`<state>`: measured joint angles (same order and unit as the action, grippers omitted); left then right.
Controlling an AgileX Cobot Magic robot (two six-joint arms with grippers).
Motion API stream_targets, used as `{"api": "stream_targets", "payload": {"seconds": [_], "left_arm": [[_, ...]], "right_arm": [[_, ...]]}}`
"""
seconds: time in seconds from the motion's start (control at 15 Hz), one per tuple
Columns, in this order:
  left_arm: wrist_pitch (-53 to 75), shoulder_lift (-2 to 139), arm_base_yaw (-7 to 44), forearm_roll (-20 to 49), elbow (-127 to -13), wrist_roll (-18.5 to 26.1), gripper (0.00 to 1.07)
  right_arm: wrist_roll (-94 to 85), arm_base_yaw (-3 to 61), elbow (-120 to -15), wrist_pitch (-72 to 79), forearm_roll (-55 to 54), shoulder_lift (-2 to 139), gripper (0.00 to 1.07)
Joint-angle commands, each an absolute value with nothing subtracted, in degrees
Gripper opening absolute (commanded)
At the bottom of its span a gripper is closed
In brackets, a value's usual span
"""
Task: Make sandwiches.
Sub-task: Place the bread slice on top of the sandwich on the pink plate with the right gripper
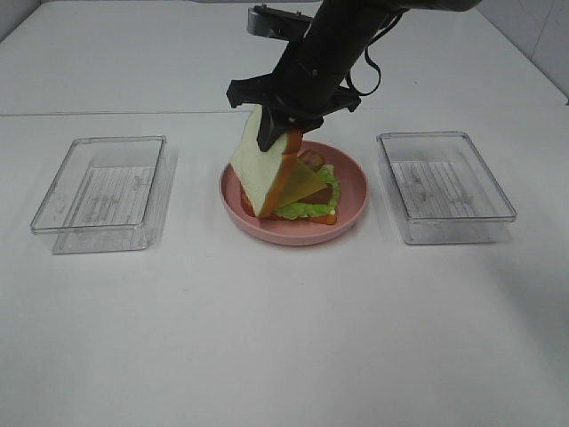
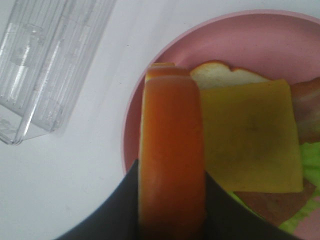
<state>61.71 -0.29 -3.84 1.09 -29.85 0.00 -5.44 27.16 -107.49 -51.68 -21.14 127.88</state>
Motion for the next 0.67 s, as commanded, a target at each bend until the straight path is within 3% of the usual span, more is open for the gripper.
{"api": "stream_targets", "payload": {"seconds": [0.07,0.2,0.27,0.4,0.47,0.53,0.67], "left_arm": [[61.54,-1.26,-3.95,1.49,-29.74,-0.34,0.98],[61.54,-1.26,-3.95,1.49,-29.74,-0.34,0.98],[61.54,-1.26,-3.95,1.49,-29.74,-0.34,0.98],[61.54,-1.26,-3.95,1.49,-29.74,-0.34,0.98],[61.54,-1.26,-3.95,1.49,-29.74,-0.34,0.98],[61.54,-1.26,-3.95,1.49,-29.74,-0.34,0.98],[61.54,-1.26,-3.95,1.49,-29.74,-0.34,0.98]], "right_arm": [[-3.78,27.04,-107.49,-51.28,-17.02,128.97,0.0],[-2.18,27.04,-107.49,-51.57,-14.84,129.83,0.0],[-1.72,27.04,-107.49,-51.68,-13.58,129.95,0.06],[-1.66,27.04,-107.49,-51.62,-11.75,129.95,0.32],[-1.32,27.04,-107.49,-52.14,-7.62,129.95,0.84],[-1.38,27.04,-107.49,-52.48,-5.33,129.6,1.0],[-1.32,27.04,-107.49,-53.34,-1.6,128.57,0.99]]}}
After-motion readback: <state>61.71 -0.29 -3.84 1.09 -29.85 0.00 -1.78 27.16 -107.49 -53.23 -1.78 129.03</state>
